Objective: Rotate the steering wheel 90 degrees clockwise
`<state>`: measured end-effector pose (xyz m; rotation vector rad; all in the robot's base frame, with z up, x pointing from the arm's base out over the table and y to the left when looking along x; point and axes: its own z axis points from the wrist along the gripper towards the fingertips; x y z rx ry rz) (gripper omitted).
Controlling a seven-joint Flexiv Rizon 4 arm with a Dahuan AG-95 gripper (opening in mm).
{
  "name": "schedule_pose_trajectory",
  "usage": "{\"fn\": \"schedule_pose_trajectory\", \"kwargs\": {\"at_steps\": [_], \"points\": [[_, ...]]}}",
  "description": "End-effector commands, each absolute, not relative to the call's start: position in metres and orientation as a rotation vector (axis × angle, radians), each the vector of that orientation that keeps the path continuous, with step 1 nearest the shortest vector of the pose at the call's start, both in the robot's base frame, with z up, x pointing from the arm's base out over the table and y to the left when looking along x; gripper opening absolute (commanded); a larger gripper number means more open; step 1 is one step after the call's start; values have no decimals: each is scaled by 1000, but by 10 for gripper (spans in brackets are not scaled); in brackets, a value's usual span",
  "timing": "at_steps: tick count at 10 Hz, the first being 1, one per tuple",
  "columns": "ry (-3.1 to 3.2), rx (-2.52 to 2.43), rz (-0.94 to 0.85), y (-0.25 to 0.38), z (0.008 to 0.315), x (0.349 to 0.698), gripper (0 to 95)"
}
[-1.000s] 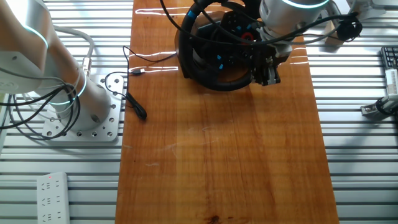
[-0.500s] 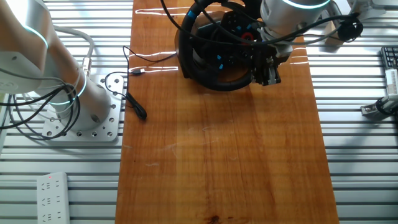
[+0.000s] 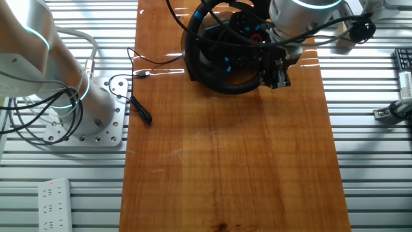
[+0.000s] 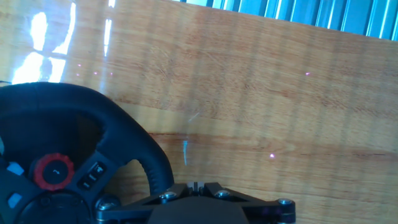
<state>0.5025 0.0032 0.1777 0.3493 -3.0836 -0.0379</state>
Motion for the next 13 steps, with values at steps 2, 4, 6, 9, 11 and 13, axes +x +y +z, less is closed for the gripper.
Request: {"fn": "schedule_pose_trajectory", "kwargs": {"at_steps": [2,4,6,9,11,13], "points": [[-3084,350,-40,3,178,503,0],[-3084,351,-40,3,178,503,0],[-3085,351,-41,4,178,503,0],[-3083,350,-33,4,179,503,0],[-3082,345,-34,5,180,505,0],[-3077,340,-34,6,183,508,0]]}}
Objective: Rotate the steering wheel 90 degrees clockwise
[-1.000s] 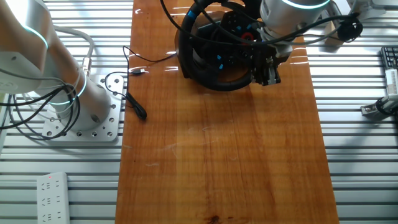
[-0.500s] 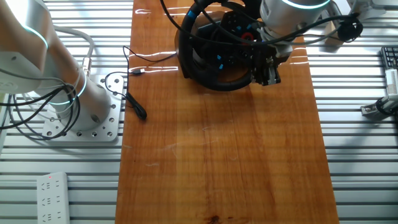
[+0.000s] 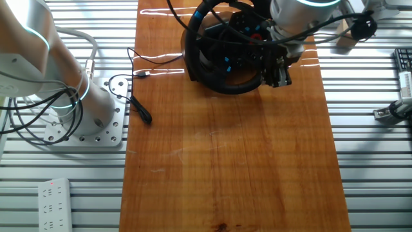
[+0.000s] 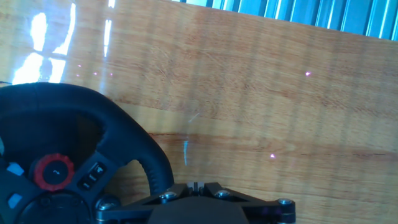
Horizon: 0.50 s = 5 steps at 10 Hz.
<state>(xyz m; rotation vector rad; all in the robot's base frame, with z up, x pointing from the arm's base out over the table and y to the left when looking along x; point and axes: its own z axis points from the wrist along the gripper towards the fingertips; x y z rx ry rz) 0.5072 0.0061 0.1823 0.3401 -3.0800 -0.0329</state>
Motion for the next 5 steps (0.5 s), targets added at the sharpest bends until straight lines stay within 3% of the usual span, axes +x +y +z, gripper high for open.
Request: {"fn": "schedule_pose_trajectory", "kwargs": {"at_steps": [1,5], "points": [[-3076,341,-32,6,183,508,0],[-3076,339,-29,6,183,508,0]]}}
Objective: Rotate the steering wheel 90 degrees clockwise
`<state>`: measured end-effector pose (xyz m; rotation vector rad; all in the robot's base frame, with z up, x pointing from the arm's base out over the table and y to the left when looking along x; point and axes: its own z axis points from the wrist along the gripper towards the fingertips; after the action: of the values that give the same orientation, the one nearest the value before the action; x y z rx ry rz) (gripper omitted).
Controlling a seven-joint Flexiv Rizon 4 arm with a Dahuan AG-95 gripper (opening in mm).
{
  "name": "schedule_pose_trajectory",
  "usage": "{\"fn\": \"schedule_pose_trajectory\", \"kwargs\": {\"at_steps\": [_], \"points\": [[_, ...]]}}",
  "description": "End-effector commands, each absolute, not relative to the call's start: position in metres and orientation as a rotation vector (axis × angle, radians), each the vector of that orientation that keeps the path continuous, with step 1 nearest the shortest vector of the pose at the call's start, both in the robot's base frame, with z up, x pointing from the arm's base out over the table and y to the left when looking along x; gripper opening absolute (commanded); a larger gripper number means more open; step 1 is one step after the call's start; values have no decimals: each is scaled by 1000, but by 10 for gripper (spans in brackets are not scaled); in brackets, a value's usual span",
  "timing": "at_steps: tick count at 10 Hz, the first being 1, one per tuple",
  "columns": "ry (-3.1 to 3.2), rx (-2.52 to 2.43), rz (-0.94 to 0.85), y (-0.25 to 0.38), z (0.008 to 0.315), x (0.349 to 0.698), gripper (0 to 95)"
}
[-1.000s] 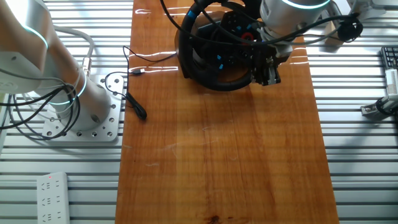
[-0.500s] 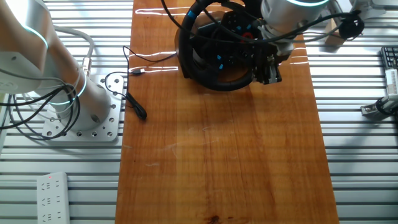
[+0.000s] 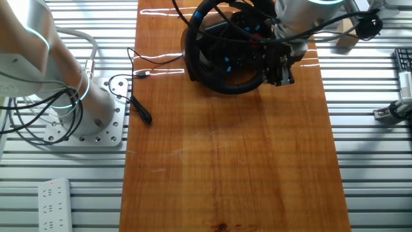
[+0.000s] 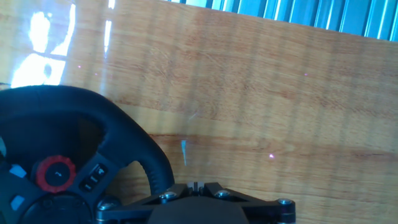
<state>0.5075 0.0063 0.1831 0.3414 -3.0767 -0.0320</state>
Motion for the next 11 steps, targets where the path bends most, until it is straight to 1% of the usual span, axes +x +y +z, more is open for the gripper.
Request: {"fn": "schedule_pose_trajectory", "kwargs": {"at_steps": [1,6,11], "points": [[-3077,338,-26,6,183,508,0],[-3090,201,23,6,183,509,0],[-3120,146,16,2,184,509,0]]}}
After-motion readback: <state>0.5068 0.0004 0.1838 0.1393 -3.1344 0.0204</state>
